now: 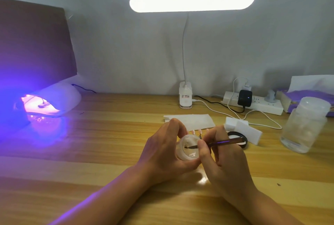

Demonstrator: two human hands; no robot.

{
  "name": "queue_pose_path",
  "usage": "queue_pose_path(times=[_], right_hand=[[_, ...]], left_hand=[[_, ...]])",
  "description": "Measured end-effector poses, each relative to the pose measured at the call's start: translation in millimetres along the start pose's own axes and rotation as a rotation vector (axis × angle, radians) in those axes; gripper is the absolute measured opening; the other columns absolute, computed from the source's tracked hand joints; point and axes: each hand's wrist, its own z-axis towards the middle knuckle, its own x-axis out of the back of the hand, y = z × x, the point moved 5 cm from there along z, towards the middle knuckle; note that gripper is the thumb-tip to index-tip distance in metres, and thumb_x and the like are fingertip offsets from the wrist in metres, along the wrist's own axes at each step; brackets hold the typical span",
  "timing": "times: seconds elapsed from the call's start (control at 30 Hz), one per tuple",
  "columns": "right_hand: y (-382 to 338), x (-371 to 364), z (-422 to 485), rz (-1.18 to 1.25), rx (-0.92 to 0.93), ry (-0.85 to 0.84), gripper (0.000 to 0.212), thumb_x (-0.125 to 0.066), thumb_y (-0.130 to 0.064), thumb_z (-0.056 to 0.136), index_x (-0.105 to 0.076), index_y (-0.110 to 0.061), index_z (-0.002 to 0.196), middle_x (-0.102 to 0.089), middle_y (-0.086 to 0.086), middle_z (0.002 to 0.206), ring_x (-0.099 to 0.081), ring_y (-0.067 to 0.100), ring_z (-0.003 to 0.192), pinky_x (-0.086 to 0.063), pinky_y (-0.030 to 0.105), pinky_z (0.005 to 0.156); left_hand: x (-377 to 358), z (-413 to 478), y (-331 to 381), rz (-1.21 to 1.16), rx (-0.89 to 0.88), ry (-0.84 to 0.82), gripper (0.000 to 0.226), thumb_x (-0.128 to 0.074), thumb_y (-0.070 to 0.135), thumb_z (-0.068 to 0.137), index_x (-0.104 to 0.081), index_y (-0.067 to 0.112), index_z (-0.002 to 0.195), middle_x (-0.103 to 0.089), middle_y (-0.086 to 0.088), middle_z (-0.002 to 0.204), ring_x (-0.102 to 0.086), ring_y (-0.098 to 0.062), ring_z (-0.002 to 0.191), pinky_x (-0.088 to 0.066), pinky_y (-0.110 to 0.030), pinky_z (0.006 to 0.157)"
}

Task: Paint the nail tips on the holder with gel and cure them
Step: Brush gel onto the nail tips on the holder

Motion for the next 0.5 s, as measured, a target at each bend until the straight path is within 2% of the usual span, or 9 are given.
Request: queue_pose_path(times=[0.13,0.5], right_hand=[[-0.7,0.9,-0.2,-0.012,0.000,0.015,0.012,-0.046,-0.045,0.089,-0.044,-0.034,0.094,-0.055,-0.024,0.071,-0.061,0.012,0.066,-0.053,0.037,0.049],[-5.9,7.4,4.1,0.046,0.015,0.059,0.011,-0.046,-0.042,0.093,-0.044,-0.032,0.093,-0.054,-0.015,0.067,-0.059,0.010,0.064,-0.046,0.024,0.050]], left_hand=[[-0.3,0.4,0.3,0.009,-0.004,-0.009,0.058,-0.068,0.064,0.069,-0.047,0.019,0.100,-0.055,0.008,0.092,-0.056,-0.016,0.078,-0.051,-0.040,0.059],[-1.6,1.0,-0.8,0.034,-0.004,-0.041,0.061,-0.068,0.067,0.069,-0.045,0.020,0.102,-0.055,0.008,0.093,-0.056,-0.015,0.078,-0.052,-0.037,0.058]])
